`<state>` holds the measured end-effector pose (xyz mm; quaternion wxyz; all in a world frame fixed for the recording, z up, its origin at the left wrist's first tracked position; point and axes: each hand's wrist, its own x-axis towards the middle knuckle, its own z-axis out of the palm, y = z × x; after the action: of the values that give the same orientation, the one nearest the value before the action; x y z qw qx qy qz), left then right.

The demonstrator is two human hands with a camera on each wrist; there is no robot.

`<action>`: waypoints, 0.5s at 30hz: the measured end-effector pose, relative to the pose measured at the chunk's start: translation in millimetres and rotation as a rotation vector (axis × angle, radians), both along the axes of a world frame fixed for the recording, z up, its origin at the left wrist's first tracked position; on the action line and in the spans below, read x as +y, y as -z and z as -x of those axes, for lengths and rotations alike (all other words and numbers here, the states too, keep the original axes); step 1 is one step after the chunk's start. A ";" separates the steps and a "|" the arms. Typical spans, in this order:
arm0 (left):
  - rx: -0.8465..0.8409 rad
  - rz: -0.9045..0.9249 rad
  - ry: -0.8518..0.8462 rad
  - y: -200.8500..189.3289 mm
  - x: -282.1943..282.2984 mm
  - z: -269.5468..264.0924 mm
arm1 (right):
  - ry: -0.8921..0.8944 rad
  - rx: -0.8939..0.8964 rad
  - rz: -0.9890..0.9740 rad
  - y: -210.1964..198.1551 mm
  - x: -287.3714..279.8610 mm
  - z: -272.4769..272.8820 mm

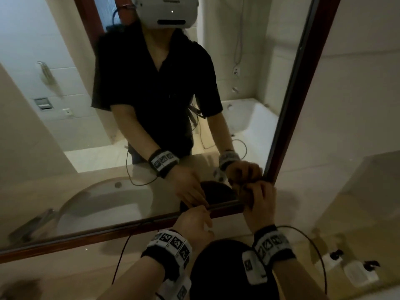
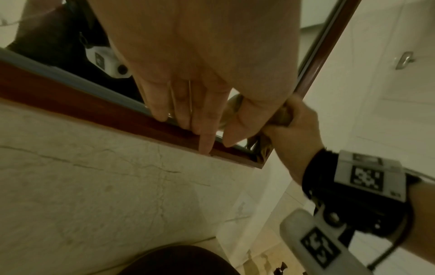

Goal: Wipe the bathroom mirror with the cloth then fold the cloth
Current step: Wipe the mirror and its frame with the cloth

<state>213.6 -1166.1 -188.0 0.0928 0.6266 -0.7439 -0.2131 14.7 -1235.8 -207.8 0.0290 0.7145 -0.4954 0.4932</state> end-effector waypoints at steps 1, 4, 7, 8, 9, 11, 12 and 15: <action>-0.002 0.013 0.000 0.3 -0.9 -0.4 | -0.016 0.015 -0.034 13.4 2.2 0.4; 0.020 0.020 0.001 3.7 -2.8 -2.1 | -0.025 -0.081 -0.102 -13.9 0.3 -2.4; 0.058 0.029 -0.017 8.3 -1.2 -1.6 | -0.021 -0.174 0.191 -108.4 -9.1 -5.0; 0.058 0.037 -0.025 8.1 -0.6 -0.9 | -0.002 -0.212 0.342 -150.7 -15.3 -5.8; 0.055 0.036 -0.029 8.2 -0.4 -0.3 | 0.015 -0.254 0.471 -193.0 -21.9 -7.3; 0.066 -0.012 -0.038 6.9 -1.1 1.6 | 0.046 -0.306 0.615 -257.4 -36.8 -12.1; 0.077 -0.029 -0.050 6.1 -2.1 2.6 | 0.037 -0.323 0.643 -274.4 -41.5 -15.2; 0.083 -0.064 -0.103 3.8 -5.5 4.7 | 0.028 -0.339 0.641 -252.6 -45.6 -23.8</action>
<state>209.0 -1171.6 -191.8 0.1143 0.6575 -0.6988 -0.2575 38.5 -1281.5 44.8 0.1759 0.5705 -0.3230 0.7344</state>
